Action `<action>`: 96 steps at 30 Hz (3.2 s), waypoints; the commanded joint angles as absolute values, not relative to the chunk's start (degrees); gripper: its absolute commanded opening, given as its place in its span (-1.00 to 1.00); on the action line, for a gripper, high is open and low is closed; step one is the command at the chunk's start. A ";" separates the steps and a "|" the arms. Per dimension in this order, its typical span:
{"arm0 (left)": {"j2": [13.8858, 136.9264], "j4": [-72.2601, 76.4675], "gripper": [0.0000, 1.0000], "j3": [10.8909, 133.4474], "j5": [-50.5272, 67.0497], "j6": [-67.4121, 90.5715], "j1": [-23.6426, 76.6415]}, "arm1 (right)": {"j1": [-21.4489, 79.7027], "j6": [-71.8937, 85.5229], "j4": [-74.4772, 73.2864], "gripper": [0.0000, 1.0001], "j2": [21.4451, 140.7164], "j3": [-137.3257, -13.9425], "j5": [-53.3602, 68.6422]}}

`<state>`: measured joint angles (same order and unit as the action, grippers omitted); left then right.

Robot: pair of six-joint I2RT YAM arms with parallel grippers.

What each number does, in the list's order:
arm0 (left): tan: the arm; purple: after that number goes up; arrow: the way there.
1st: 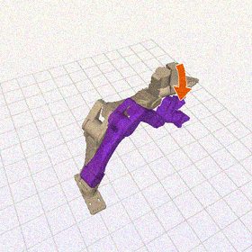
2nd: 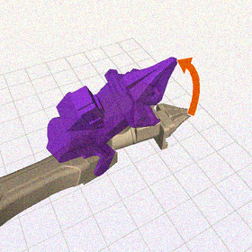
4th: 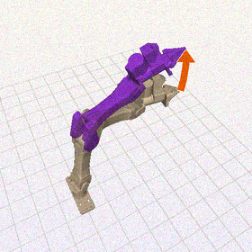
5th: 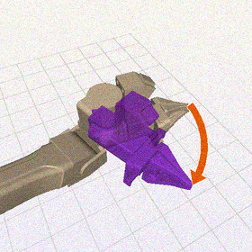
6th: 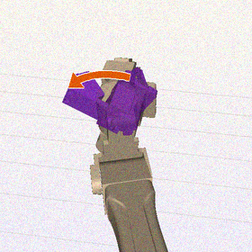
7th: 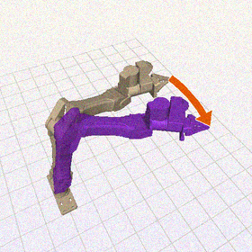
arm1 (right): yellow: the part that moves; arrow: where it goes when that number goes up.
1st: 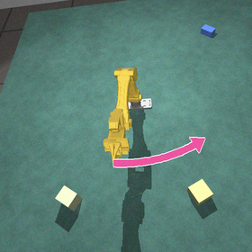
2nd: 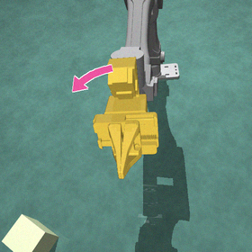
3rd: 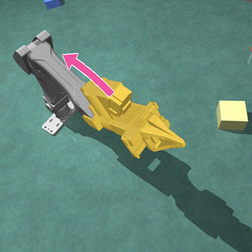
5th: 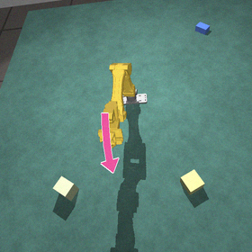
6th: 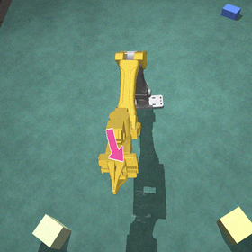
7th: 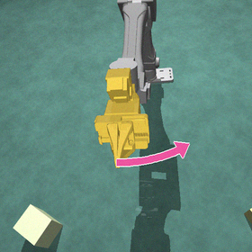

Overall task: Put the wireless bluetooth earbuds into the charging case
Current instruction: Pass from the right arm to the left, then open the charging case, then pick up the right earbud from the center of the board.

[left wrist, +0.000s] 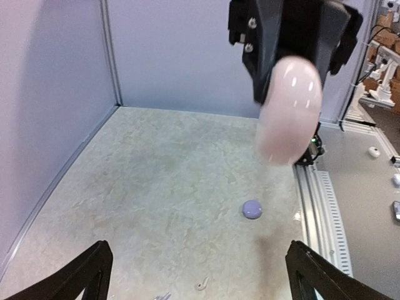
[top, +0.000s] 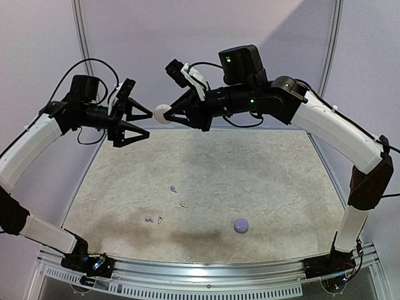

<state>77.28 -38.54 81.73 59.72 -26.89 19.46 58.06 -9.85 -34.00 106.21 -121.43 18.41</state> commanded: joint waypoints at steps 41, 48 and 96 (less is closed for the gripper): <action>72.51 8.96 -0.80 65.85 68.51 0.77 24.36 | 60.54 -10.81 -30.93 -1.00 108.93 -124.29 16.07; 71.93 8.29 -1.00 65.05 67.65 -2.81 24.42 | 60.49 -10.66 -30.81 0.34 108.95 -124.12 14.24; 61.91 17.59 -1.00 47.62 41.01 11.25 13.90 | 49.21 20.09 -39.46 0.61 114.80 -122.93 6.60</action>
<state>65.08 15.07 50.39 50.50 7.20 16.25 49.08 11.88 -25.80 107.33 -118.93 10.39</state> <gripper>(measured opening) 0.209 0.823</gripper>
